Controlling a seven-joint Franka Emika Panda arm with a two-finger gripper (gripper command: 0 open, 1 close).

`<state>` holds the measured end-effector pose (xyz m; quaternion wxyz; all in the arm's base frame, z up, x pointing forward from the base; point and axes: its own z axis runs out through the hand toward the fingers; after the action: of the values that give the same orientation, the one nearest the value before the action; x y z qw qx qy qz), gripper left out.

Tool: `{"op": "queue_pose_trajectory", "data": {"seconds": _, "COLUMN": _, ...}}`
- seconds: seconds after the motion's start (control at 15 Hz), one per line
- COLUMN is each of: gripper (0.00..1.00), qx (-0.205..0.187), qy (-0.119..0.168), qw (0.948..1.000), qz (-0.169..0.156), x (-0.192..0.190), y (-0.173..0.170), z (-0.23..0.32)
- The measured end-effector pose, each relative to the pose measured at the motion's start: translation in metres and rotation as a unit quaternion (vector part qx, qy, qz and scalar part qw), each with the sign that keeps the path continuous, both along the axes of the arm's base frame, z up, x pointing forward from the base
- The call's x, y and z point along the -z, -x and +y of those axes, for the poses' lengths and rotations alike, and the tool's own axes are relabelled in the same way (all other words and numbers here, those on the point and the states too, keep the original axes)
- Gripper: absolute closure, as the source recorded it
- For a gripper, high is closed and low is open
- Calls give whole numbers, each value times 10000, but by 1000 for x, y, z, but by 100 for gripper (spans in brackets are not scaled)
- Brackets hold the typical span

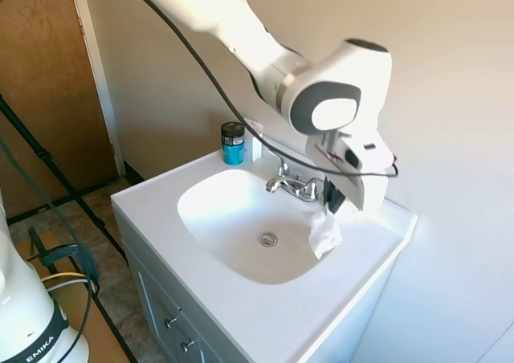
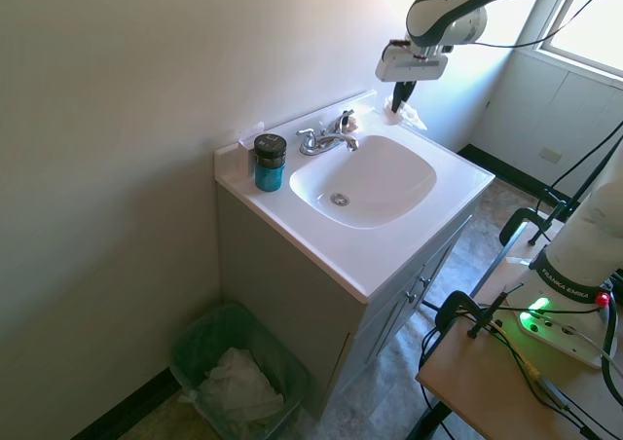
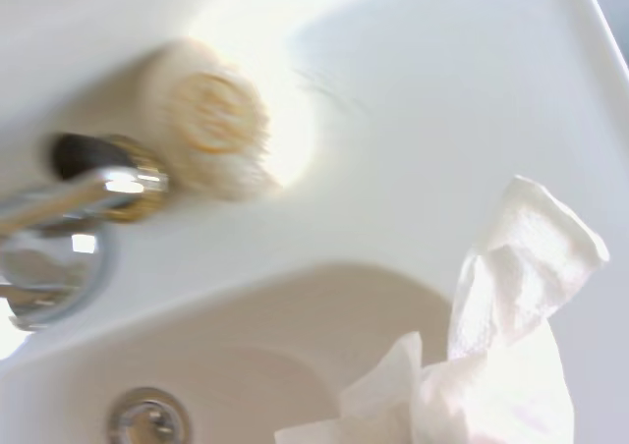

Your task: Throw the tissue in the trash bin

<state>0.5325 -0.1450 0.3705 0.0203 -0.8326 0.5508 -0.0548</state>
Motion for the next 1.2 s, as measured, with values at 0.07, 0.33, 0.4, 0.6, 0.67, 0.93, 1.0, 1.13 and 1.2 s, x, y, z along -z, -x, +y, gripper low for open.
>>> {"op": "queue_pose_trajectory", "data": {"seconds": 0.07, "gripper": 100, "qx": -85, "qy": 64, "qw": 9999, "qz": -116, "x": -22, "y": -4, "z": 37}}
{"op": "queue_pose_trajectory", "data": {"seconds": 0.33, "gripper": 100, "qx": -619, "qy": 134, "qw": 9962, "qz": -594, "x": -78, "y": -4, "z": 210}}
{"op": "queue_pose_trajectory", "data": {"seconds": 0.4, "gripper": 100, "qx": -726, "qy": 147, "qw": 9952, "qz": -644, "x": -82, "y": -3, "z": 244}}
{"op": "queue_pose_trajectory", "data": {"seconds": 0.6, "gripper": 100, "qx": -1157, "qy": 168, "qw": 9909, "qz": -667, "x": -81, "y": -5, "z": 340}}
{"op": "queue_pose_trajectory", "data": {"seconds": 0.67, "gripper": 100, "qx": -1313, "qy": 165, "qw": 9891, "qz": -638, "x": -75, "y": -7, "z": 374}}
{"op": "queue_pose_trajectory", "data": {"seconds": 0.93, "gripper": 100, "qx": -1800, "qy": 161, "qw": 9829, "qz": -345, "x": -24, "y": -20, "z": 473}}
{"op": "queue_pose_trajectory", "data": {"seconds": 1.0, "gripper": 100, "qx": -1883, "qy": 155, "qw": 9817, "qz": -221, "x": -9, "y": -23, "z": 488}}
{"op": "queue_pose_trajectory", "data": {"seconds": 1.13, "gripper": 100, "qx": -2011, "qy": 164, "qw": 9794, "qz": 6, "x": 24, "y": -26, "z": 511}}
{"op": "queue_pose_trajectory", "data": {"seconds": 1.2, "gripper": 100, "qx": -2057, "qy": 173, "qw": 9784, "qz": 118, "x": 40, "y": -25, "z": 519}}
